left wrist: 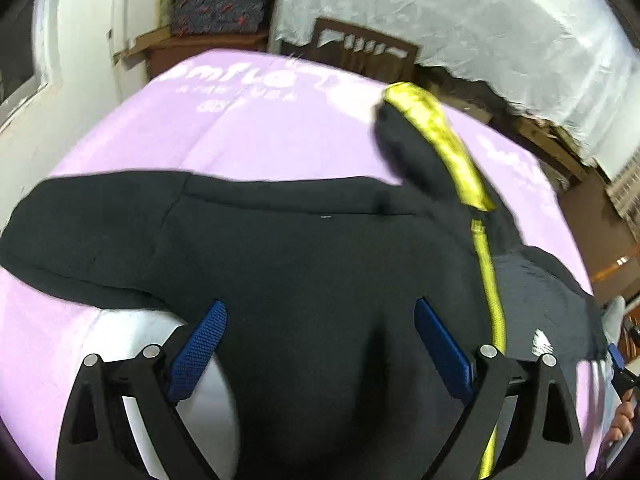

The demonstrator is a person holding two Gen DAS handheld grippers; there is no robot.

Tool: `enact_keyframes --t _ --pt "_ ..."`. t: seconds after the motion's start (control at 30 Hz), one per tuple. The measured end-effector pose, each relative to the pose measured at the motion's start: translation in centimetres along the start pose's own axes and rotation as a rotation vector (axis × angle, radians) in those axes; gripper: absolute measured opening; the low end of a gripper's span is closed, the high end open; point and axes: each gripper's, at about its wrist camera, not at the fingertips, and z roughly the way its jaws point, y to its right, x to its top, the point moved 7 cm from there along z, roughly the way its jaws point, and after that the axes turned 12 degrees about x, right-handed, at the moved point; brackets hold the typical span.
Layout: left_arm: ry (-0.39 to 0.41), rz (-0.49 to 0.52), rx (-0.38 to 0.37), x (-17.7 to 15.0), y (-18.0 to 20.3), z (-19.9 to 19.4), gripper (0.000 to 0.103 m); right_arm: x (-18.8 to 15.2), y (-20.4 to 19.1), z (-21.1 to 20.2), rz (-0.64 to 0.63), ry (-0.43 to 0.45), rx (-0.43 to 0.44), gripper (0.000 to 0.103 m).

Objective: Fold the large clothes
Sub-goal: 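Grasp the sleeve cuff with the right gripper and lift it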

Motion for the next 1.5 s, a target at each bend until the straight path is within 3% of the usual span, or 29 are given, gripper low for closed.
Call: enact_keyframes --t 0.1,0.3,0.37,0.53,0.73,0.83,0.97,1.17,1.23,1.27,1.4,1.5 --pt "0.026 0.104 -0.011 -1.1 3.2 -1.0 0.095 -1.3 0.7 -1.2 -0.020 -0.014 -0.065 0.063" --pt "0.008 0.262 0.064 -3.7 6.7 0.8 0.096 -2.0 2.7 -1.8 0.054 0.004 -0.110 0.059" --pt "-0.030 0.257 0.072 -4.4 6.5 1.9 0.099 -1.3 3.1 -1.7 0.055 0.026 -0.114 0.058" --pt "-0.024 0.249 0.077 -4.4 6.2 2.1 0.100 0.4 3.7 -1.2 0.079 0.111 -0.106 0.058" --pt "-0.016 0.233 0.080 -4.1 6.2 2.0 0.100 2.5 2.9 1.1 0.127 0.058 -0.120 0.074" --pt "-0.015 0.237 0.082 -4.4 5.9 1.7 0.100 3.1 3.4 1.1 0.160 0.079 -0.083 0.075" --pt "-0.013 0.241 0.081 -4.5 5.7 1.6 0.100 4.4 5.4 0.0 0.230 0.165 -0.076 0.063" --pt "-0.013 0.237 0.077 -4.4 5.6 1.7 0.100 5.6 5.8 1.2 0.186 0.167 -0.107 0.055" --pt "-0.013 0.237 0.076 -4.4 5.6 1.7 0.100 5.7 6.4 1.5 0.198 0.179 -0.144 0.034" --pt "-0.013 0.237 0.076 -4.4 5.6 1.7 0.100 5.6 6.6 1.7 0.193 0.175 -0.167 0.013" --pt "-0.013 0.237 0.076 -4.4 5.6 1.7 0.100 5.6 5.8 1.5 0.145 0.183 -0.155 0.008" --pt "-0.014 0.237 0.072 -4.4 5.6 1.7 0.100 5.8 3.1 1.3 0.040 0.187 -0.161 0.008"
